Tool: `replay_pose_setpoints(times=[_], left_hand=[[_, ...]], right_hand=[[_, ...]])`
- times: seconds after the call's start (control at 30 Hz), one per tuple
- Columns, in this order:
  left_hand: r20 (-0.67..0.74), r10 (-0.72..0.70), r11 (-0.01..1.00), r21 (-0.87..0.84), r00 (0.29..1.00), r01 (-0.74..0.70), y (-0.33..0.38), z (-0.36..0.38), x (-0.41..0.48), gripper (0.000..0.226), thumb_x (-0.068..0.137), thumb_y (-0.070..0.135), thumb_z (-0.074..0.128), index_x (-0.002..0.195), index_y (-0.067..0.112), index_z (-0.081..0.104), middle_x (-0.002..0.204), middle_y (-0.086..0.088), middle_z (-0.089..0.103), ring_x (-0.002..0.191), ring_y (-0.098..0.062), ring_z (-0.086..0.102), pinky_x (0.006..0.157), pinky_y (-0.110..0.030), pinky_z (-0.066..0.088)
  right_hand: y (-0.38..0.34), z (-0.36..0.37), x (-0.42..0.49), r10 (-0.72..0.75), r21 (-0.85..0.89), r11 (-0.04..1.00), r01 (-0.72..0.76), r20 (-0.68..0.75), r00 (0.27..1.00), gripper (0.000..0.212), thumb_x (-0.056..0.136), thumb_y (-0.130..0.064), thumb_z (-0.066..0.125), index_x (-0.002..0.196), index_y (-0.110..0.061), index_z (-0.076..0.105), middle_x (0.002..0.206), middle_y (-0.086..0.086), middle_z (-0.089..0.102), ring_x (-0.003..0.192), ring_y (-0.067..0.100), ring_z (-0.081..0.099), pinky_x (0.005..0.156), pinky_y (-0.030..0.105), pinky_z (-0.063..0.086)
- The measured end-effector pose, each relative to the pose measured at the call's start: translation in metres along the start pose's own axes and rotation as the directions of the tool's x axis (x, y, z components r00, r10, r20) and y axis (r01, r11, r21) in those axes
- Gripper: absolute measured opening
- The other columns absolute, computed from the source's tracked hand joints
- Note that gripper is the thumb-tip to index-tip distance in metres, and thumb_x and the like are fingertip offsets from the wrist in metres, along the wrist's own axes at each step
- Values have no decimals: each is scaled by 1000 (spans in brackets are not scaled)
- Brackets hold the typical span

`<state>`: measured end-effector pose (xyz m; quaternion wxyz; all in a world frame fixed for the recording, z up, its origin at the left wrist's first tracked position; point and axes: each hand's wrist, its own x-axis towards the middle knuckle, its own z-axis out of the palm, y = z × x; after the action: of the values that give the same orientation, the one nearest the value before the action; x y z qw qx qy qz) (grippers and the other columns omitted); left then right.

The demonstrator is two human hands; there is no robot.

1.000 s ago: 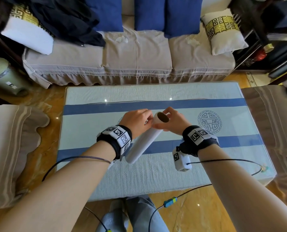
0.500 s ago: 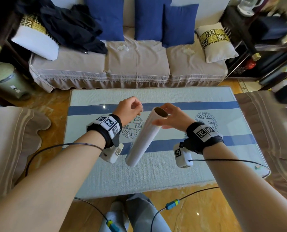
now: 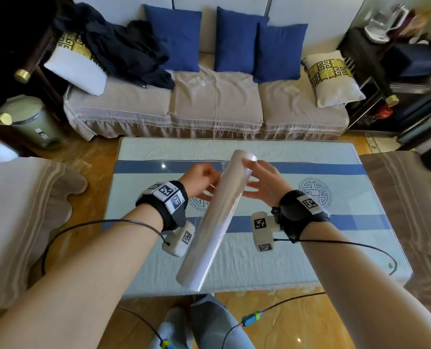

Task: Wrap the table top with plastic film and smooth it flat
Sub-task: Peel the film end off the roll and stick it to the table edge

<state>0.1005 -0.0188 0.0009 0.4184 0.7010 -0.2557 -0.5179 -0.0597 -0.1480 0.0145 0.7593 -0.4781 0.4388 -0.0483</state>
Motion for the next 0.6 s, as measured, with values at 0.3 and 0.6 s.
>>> replay_pose_setpoints(times=[0.3,0.6], left_hand=[[-43,-59,996,-71,997,56,-47,-87,27,37,91,49,57,102,15,66,101,-4,71,95,-19,67,84,-38,55],[-69,-271,942,-225,960,250,-156,-142,64,11,97,14,53,104,6,50,87,-3,52,75,-11,55,74,-30,57]], right_hand=[[36,101,66,69,29,997,-68,-28,997,59,93,-51,60,137,-16,43,134,12,53,116,32,61,87,54,57],[141,148,130,226,113,969,-218,-57,972,52,100,-48,49,138,-13,49,129,24,56,104,35,64,86,50,56]])
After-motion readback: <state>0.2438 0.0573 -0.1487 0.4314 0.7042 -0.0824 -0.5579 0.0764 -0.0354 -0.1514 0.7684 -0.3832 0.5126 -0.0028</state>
